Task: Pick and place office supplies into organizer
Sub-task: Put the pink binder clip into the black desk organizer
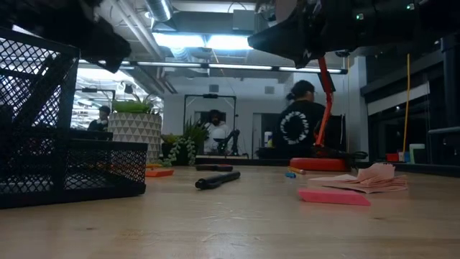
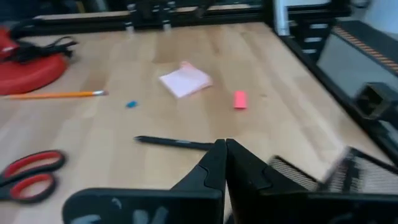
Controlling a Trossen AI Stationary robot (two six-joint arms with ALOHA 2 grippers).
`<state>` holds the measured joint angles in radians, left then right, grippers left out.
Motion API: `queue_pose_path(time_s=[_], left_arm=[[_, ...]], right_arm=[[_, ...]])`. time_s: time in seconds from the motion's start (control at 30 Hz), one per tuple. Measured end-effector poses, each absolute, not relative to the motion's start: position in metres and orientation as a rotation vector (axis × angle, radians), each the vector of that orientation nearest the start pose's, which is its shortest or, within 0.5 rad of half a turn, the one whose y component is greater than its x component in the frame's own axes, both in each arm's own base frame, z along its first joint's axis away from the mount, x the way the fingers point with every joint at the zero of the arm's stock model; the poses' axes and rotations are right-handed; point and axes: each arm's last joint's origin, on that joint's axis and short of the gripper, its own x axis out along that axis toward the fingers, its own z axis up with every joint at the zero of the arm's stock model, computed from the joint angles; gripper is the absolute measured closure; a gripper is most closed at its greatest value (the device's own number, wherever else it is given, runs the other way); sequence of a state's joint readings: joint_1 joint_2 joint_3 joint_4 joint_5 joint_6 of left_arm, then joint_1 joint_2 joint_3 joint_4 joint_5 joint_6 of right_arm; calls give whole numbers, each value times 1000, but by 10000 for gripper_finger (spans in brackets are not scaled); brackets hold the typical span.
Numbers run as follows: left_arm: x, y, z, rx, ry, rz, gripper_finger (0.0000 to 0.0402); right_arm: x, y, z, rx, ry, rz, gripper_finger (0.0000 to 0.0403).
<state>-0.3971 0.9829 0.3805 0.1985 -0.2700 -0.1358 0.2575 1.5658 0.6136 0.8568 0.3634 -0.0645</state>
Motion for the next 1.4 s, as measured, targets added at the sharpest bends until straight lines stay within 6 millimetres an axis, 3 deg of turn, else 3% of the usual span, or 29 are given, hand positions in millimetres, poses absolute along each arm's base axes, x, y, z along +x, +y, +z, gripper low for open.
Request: queue_pose_path(time_s=[0.17,0.5,0.77,0.9,1.07,1.4], left_arm=[[192,-46,197,5,456,13,400],[210,0,218,-126,553,164,401],[229,1,212,-41,670,148,401],[231,1,206,-32,810,157,398],[236,3,212,0,876,232,396],[249,4,224,-8,856,250,334]], right_arm=[[300,51,194,-120,101,-154,402],[305,6,191,-180,132,-127,402],[303,0,183,-163,229,-78,402],[302,0,183,-123,237,-66,402],[302,1,182,-119,241,-58,402],[300,0,173,-124,339,-54,402]])
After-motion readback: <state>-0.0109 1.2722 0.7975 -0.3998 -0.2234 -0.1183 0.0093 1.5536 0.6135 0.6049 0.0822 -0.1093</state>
